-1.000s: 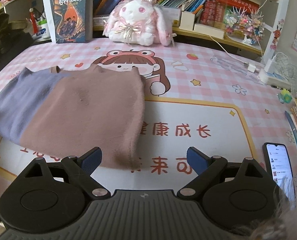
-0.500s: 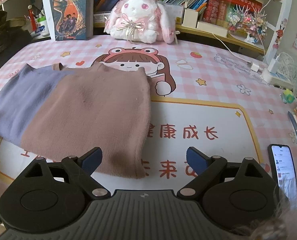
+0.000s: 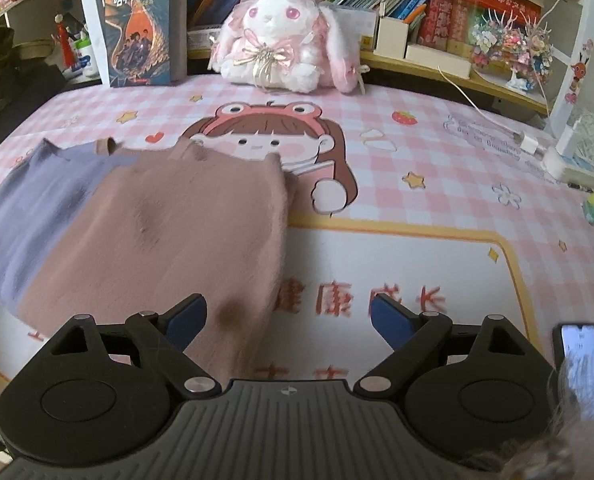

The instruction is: Fold clothes

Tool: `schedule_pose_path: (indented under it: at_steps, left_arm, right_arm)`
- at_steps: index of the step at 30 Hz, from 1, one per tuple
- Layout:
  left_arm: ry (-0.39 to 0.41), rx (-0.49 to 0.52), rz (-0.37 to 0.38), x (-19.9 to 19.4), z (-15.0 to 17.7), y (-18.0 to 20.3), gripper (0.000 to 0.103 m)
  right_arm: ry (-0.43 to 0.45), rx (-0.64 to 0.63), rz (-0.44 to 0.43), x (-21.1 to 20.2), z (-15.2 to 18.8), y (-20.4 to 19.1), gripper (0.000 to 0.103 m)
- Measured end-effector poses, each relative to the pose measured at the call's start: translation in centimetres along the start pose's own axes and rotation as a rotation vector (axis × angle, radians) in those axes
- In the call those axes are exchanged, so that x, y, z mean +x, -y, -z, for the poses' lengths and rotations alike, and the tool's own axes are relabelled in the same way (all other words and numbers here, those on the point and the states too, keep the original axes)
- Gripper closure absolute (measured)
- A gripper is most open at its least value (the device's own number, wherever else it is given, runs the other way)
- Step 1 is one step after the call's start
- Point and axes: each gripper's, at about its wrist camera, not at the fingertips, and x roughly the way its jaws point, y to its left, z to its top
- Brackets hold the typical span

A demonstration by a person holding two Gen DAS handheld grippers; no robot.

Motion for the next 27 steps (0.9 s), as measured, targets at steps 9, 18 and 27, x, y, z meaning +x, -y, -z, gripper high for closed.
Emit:
schedule_pose_path:
  at_steps: [9, 18, 27]
  left_arm:
    - [0.055, 0.064, -0.056, -0.6, 0.9, 1.5, 0.090]
    - [0.136, 0.329, -0.009, -3.8, 3.4, 8.7, 0.095]
    - [0.137, 0.790, 0.058, -6.7, 13.8, 19.2, 0.094]
  right_arm:
    - [-0.038, -0.067, -0.093, 2.6, -1.2, 2.2, 0.040]
    - [-0.081, -0.155, -0.236, 4.2, -0.9, 3.2, 0.071]
    - [-0.079, -0.208, -0.328, 4.6, -1.2, 4.3, 0.072]
